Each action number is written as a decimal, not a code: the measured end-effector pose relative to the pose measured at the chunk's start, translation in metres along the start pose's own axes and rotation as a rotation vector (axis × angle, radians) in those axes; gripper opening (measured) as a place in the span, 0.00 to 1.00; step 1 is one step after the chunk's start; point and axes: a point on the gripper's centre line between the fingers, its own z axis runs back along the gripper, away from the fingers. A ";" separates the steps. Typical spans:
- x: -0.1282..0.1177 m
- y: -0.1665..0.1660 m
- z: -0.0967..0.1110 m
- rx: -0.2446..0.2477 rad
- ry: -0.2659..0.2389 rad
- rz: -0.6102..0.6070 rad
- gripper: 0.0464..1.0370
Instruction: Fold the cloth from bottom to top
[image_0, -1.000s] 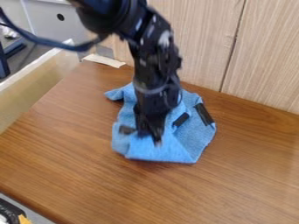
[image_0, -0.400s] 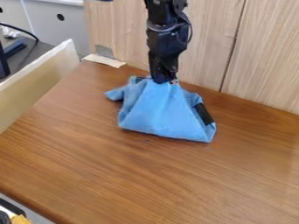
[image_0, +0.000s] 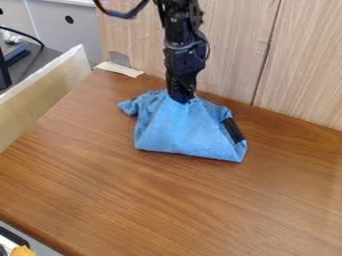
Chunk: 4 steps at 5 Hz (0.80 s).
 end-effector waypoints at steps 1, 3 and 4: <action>-0.002 -0.002 -0.010 -0.013 0.015 0.010 0.04; -0.008 -0.003 -0.015 -0.003 0.045 0.043 0.44; -0.011 -0.005 -0.014 0.004 0.061 0.045 0.75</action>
